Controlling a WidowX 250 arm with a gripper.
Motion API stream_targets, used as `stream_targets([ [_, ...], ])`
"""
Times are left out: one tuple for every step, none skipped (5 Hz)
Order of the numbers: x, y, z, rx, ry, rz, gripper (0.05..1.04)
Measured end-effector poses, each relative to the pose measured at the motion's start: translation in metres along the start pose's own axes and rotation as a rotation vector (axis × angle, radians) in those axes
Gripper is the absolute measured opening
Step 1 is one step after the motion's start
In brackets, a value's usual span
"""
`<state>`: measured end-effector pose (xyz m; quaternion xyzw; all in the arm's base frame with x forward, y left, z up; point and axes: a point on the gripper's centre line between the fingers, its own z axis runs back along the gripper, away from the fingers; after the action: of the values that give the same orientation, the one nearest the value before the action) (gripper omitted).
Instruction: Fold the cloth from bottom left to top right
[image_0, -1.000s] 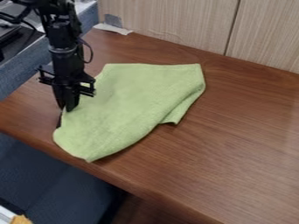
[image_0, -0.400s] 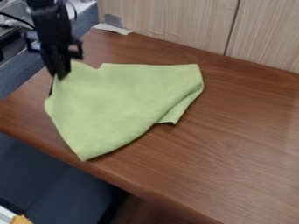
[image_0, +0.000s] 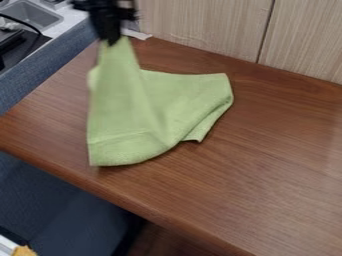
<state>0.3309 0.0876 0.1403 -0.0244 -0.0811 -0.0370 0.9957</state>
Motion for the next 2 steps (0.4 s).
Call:
stream_targets([
  [0.023, -0.049, 0.000, -0.047, -0.041, -0.184, 0.057],
  [0.030, -0.087, -0.019, -0.074, -0.035, -0.338, 0.057],
])
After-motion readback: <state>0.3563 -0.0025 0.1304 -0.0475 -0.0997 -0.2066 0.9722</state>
